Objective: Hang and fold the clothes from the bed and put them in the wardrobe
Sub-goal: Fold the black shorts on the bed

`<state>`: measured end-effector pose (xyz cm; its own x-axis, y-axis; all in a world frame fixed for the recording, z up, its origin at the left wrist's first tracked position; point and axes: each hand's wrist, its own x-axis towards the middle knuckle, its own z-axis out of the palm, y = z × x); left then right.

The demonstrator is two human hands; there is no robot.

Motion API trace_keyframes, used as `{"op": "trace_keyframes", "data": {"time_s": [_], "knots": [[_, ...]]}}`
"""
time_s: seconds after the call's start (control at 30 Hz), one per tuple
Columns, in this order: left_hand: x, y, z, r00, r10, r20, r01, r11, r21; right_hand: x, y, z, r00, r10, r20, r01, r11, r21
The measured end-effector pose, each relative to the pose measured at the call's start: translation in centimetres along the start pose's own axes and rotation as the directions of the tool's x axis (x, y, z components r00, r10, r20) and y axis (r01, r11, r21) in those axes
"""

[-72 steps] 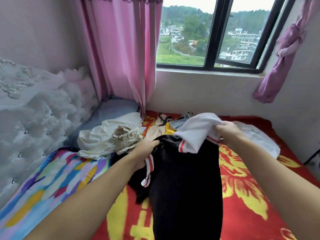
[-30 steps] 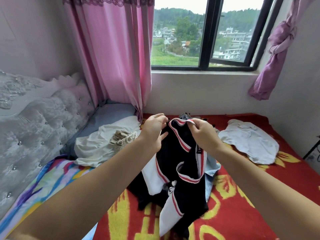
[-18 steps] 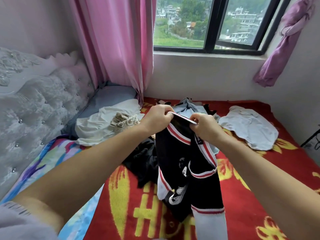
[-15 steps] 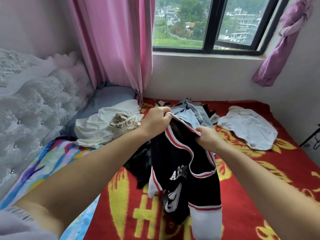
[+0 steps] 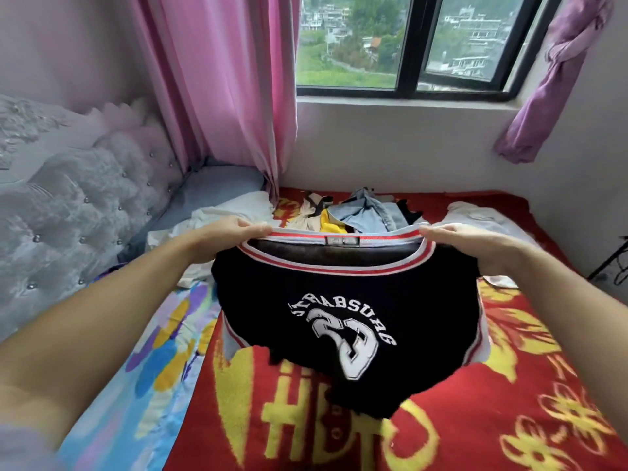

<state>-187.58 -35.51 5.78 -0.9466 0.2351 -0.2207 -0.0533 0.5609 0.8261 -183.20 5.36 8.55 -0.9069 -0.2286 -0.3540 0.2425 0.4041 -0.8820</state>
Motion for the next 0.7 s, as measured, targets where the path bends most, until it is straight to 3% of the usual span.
{"op": "trace_keyframes", "data": {"time_s": [0.07,0.1,0.17,0.23,0.3,0.37,0.47,0.6,0.67,0.7], "knots": [[-0.3,0.4,-0.5,0.997,-0.046,0.059,0.054,0.989,-0.135,-0.6,-1.0,-1.1,0.983,0.009,0.185,-0.006,1.0,-0.018],[-0.4,0.8,-0.3,0.995,-0.059,0.075,0.073,0.979,-0.191,-0.7,-1.3,-1.1,0.981,0.007,0.193,-0.004,1.0,-0.016],[-0.3,1.9,0.8,0.993,-0.103,0.054,0.114,0.949,-0.295,0.3,-1.4,-0.5,0.999,-0.016,-0.045,0.012,0.996,-0.091],[-0.3,3.8,2.8,0.99,-0.141,0.021,0.137,0.907,-0.398,1.7,-1.5,1.0,0.941,-0.121,-0.317,0.072,0.985,-0.16],[-0.5,6.1,4.9,0.991,-0.131,0.021,0.124,0.862,-0.491,2.5,-1.9,3.7,0.906,-0.182,-0.383,0.142,0.981,-0.129],[-0.7,8.4,7.1,0.992,-0.116,0.057,0.128,0.819,-0.559,2.5,-2.8,6.7,0.908,-0.214,-0.361,0.172,0.974,-0.145],[-1.3,11.3,10.0,0.983,-0.083,0.167,0.172,0.744,-0.646,1.9,-4.4,10.6,0.928,-0.304,-0.215,0.276,0.949,-0.153],[-1.7,12.8,10.1,0.985,-0.003,0.174,0.125,0.711,-0.692,0.9,-5.2,10.7,0.917,-0.396,-0.046,0.376,0.898,-0.228],[-2.0,12.7,9.5,0.985,0.08,0.155,0.036,0.778,-0.628,0.4,-4.9,9.6,0.929,-0.366,-0.049,0.341,0.902,-0.267],[-2.0,12.3,9.3,0.982,0.169,0.084,-0.109,0.869,-0.483,0.4,-4.7,9.1,0.936,-0.341,-0.082,0.303,0.904,-0.302]]}}
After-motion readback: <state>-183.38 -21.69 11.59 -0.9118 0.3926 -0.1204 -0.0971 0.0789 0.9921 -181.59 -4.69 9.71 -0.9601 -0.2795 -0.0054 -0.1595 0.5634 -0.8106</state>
